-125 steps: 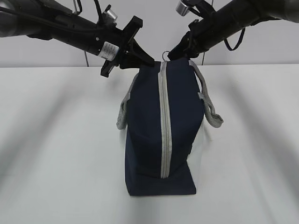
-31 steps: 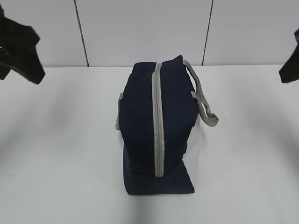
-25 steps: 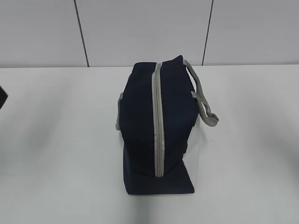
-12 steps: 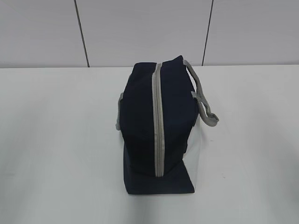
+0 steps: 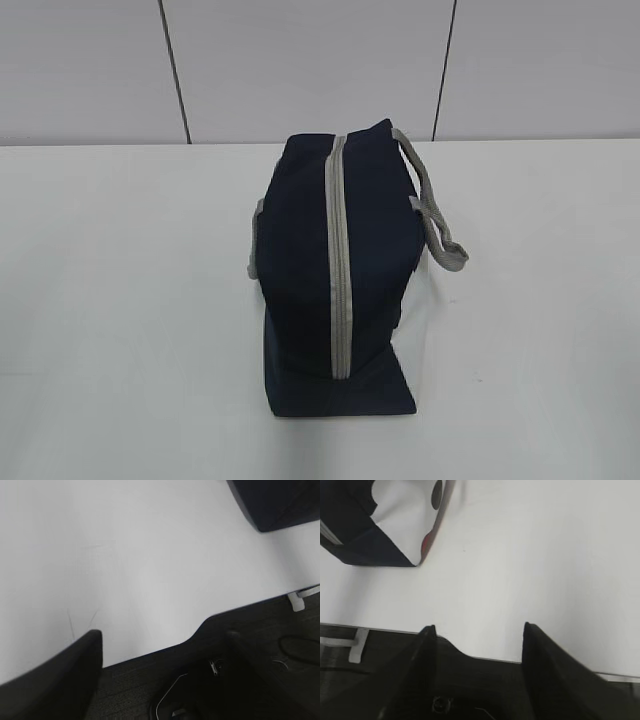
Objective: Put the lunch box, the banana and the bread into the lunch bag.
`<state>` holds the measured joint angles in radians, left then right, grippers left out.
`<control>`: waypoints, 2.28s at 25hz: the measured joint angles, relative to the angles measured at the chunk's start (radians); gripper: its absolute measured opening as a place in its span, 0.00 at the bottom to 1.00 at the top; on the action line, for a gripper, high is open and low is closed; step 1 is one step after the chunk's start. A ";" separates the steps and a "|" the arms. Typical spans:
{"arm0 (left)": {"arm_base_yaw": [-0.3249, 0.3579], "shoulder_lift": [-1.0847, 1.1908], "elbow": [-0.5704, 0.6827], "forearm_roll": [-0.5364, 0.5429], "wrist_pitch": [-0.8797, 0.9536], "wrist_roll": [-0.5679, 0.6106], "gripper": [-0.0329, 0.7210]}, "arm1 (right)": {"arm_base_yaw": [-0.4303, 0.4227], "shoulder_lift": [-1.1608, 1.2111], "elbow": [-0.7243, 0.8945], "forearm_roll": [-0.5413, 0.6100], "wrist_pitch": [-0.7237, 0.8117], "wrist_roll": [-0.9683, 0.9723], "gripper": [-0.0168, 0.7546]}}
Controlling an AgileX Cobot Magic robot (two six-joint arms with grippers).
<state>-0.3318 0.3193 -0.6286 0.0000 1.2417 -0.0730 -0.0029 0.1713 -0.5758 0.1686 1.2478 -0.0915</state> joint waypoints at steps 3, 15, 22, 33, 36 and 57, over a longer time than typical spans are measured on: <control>0.000 -0.022 0.040 0.027 -0.010 0.000 0.70 | 0.000 -0.074 0.003 -0.057 0.016 0.015 0.55; 0.000 -0.034 0.100 0.037 -0.141 0.000 0.70 | 0.000 -0.130 0.039 -0.217 -0.036 0.067 0.55; 0.000 -0.034 0.100 0.036 -0.143 0.000 0.70 | 0.000 -0.130 0.070 -0.217 -0.100 0.082 0.55; 0.014 -0.034 0.100 0.034 -0.143 0.000 0.70 | 0.000 -0.130 0.070 -0.217 -0.104 0.084 0.55; 0.056 -0.034 0.100 0.034 -0.143 0.000 0.70 | 0.000 -0.130 0.070 -0.217 -0.104 0.084 0.55; 0.292 -0.326 0.100 0.033 -0.139 0.000 0.70 | 0.000 -0.190 0.070 -0.217 -0.104 0.084 0.55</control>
<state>-0.0398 -0.0067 -0.5282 0.0331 1.1022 -0.0730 -0.0029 -0.0187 -0.5061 -0.0481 1.1440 -0.0076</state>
